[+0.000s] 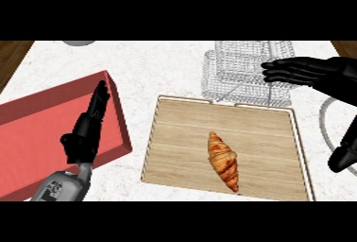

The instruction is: Pick the croissant from the tray and place it in the tiered basket

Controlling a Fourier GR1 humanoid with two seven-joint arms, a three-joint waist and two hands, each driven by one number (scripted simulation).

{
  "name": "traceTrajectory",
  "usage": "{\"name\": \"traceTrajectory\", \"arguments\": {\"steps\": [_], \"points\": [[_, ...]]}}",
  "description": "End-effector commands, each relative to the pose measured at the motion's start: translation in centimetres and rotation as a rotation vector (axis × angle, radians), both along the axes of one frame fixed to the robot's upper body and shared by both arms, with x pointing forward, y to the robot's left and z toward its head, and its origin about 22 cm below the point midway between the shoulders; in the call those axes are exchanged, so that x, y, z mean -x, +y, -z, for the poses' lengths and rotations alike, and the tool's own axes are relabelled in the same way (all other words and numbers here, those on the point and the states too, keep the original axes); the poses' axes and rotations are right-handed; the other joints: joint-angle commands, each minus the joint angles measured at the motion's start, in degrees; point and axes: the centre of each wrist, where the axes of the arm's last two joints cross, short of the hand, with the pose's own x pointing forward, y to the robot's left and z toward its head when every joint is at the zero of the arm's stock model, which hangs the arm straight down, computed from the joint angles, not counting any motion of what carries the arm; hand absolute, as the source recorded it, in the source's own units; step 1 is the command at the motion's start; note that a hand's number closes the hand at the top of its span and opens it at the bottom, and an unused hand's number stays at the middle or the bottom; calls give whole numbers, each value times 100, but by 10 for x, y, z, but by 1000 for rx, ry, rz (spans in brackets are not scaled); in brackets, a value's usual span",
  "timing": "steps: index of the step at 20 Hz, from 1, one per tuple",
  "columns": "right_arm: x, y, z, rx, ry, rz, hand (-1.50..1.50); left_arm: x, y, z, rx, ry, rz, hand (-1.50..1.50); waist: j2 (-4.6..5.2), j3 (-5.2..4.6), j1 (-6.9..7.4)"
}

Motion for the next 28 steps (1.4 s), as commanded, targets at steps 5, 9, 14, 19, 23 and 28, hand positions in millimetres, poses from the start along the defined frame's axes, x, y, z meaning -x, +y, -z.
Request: {"name": "traceTrajectory", "arguments": {"steps": [5,9,14,19,23,28], "points": [[49,57,-108,580,-492,-176,-150,-3,-7,4,1,8,-1,0,-30,-17,34],[83,95,-108,757,-640,-239,-150,-8,-10,-2,-10,11,-5,0,-29,-12,-32],[101,138,-85,864,-664,-236,-150,-4,-10,-3,-5,-6,-5,0,-8,-9,35],[110,163,-83,921,-641,-243,-150,3,-20,-4,-5,16,-3,0,-9,-8,21],[119,181,-67,963,-657,-256,-150,10,-6,8,-23,3,11,0,3,-7,45],[120,191,-51,1060,-626,-284,-150,5,-2,5,-2,23,15,0,1,-10,25]]}}
